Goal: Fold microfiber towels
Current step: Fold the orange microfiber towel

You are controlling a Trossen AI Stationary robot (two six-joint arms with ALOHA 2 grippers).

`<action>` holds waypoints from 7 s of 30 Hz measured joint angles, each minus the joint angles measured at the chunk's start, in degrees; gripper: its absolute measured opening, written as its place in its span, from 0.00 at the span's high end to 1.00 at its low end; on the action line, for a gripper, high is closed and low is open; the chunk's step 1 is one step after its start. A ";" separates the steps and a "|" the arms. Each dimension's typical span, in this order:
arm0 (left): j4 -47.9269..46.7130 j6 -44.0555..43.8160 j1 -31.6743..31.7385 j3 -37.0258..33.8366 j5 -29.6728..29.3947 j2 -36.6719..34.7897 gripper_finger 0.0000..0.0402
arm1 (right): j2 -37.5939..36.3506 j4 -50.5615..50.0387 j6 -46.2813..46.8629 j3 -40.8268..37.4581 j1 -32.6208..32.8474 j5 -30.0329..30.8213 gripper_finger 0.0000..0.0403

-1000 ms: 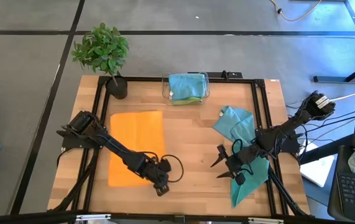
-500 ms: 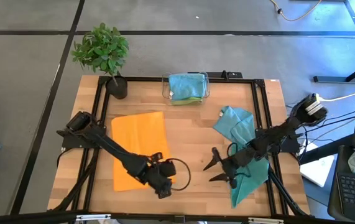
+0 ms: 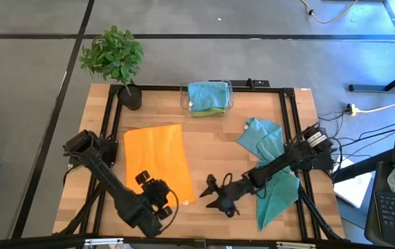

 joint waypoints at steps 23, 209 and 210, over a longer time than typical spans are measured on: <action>0.17 -0.63 -0.80 -1.67 -5.14 -0.02 0.60 | 11.96 -17.59 -1.84 16.64 -5.94 -8.39 0.74; -15.49 -1.72 -5.61 0.41 13.33 12.60 1.00 | -3.58 -46.84 1.04 15.68 -19.01 18.03 0.99; -15.51 -2.59 -5.61 -0.68 13.33 12.61 1.00 | -3.58 -46.55 1.05 15.68 -19.78 16.61 0.99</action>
